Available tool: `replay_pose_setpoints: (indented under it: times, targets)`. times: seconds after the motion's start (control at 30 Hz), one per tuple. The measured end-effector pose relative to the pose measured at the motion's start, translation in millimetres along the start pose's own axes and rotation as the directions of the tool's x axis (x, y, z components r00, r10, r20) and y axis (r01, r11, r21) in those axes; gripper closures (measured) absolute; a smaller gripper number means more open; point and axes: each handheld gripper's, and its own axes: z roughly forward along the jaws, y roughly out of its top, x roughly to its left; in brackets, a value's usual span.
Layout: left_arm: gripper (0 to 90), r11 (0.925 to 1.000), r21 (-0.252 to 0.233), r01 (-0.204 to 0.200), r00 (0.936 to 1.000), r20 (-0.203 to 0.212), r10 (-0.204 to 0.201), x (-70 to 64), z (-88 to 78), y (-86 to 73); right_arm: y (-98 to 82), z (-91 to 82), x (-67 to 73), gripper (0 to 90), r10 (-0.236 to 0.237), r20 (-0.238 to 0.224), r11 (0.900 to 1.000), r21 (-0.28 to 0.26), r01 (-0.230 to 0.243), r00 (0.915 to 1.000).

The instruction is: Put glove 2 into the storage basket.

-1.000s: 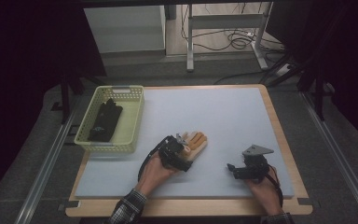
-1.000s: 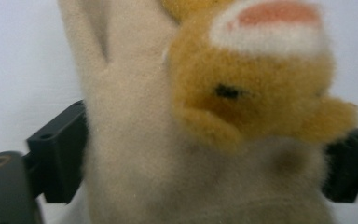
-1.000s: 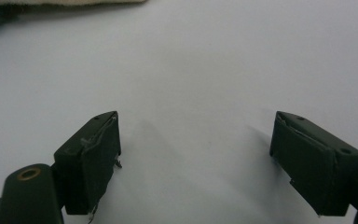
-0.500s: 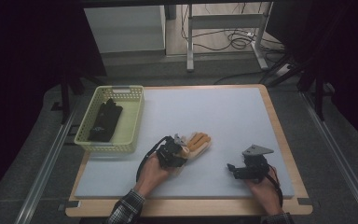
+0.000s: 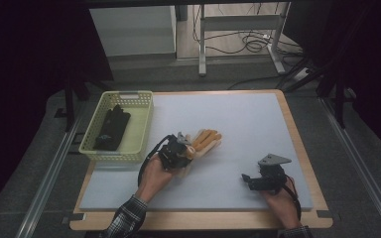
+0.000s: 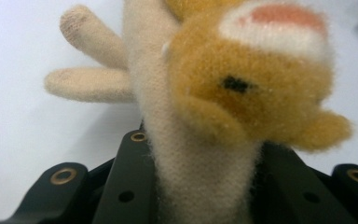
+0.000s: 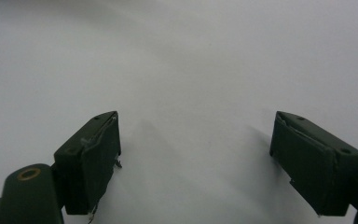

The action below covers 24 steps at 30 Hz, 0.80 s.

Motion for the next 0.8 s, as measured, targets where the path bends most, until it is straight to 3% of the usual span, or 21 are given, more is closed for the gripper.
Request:
replay_pose_setpoints:
  times: [0.43, 0.67, 0.8]
  targets:
    - [71.7, 0.9978, -0.014, 0.064, 0.9942, -0.086, -0.065, 37.6, -38.3, 17.4, 0.0, 0.1, 0.0, 15.9, -0.001, 0.000, 1.000, -0.001, 0.001, 1.0000]
    - [70.9, 0.9934, -0.009, 0.114, 0.9811, -0.156, -0.114, 64.9, -58.6, 19.9, 0.0, 0.1, -0.1, 15.9, -0.002, 0.001, 1.000, -0.002, 0.002, 1.0000]
    - [70.8, 0.9877, -0.011, 0.156, 0.9684, -0.195, -0.155, 82.8, -70.7, 17.8, -0.1, 0.3, 0.0, 15.9, -0.001, 0.001, 1.000, -0.004, 0.001, 1.0000]
